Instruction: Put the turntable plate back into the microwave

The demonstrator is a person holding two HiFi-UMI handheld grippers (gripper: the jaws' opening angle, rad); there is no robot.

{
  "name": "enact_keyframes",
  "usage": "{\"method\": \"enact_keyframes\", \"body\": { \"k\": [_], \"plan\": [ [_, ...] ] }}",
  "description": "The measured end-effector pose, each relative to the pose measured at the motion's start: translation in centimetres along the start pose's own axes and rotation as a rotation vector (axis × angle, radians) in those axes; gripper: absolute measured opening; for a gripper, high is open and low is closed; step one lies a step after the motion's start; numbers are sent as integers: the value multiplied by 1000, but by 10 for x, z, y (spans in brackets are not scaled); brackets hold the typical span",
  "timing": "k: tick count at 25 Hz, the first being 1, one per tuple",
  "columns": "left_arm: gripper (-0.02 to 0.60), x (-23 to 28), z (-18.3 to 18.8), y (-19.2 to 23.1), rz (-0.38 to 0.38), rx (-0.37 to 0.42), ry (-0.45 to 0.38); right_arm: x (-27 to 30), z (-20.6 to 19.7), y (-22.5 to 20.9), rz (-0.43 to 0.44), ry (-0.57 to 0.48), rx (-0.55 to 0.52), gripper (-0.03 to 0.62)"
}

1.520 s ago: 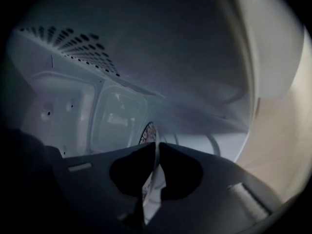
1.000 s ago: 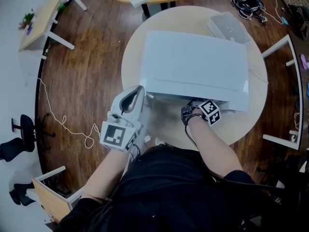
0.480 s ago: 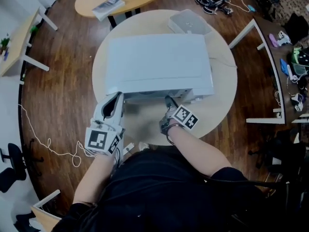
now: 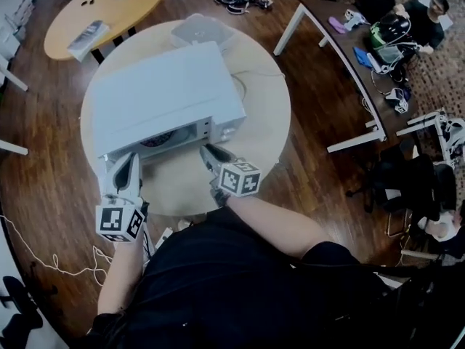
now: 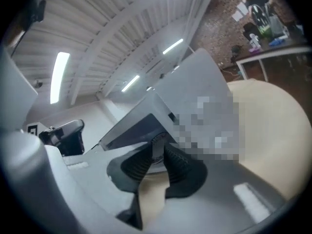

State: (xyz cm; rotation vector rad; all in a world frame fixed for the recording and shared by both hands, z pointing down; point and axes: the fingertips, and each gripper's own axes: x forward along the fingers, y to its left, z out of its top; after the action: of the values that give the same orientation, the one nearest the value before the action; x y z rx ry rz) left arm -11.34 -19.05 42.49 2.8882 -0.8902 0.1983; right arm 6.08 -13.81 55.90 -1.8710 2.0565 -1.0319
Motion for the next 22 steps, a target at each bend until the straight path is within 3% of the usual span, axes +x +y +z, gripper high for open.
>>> {"method": "enact_keyframes", "body": {
  "k": [3, 4, 6, 10, 15, 22],
  "plan": [
    [5, 3, -19, -12, -19, -19, 34, -17, 12, 27, 86, -5, -170, 33],
    [5, 3, -24, -17, -29, -23, 42, -22, 11, 36, 123, 3, -200, 3],
    [3, 5, -29, -27, -56, -21, 52, -29, 7, 46, 171, 19, -226, 2],
    [4, 11, -26, -38, -90, -10, 43, -38, -5, 46, 172, 19, -267, 2],
    [5, 15, -21, -34, -75, -21, 37, -43, -10, 47, 174, 14, -341, 2],
    [3, 7, -26, -35, -63, -6, 64, -44, -6, 43, 159, -10, -336, 2]
  ]
}}
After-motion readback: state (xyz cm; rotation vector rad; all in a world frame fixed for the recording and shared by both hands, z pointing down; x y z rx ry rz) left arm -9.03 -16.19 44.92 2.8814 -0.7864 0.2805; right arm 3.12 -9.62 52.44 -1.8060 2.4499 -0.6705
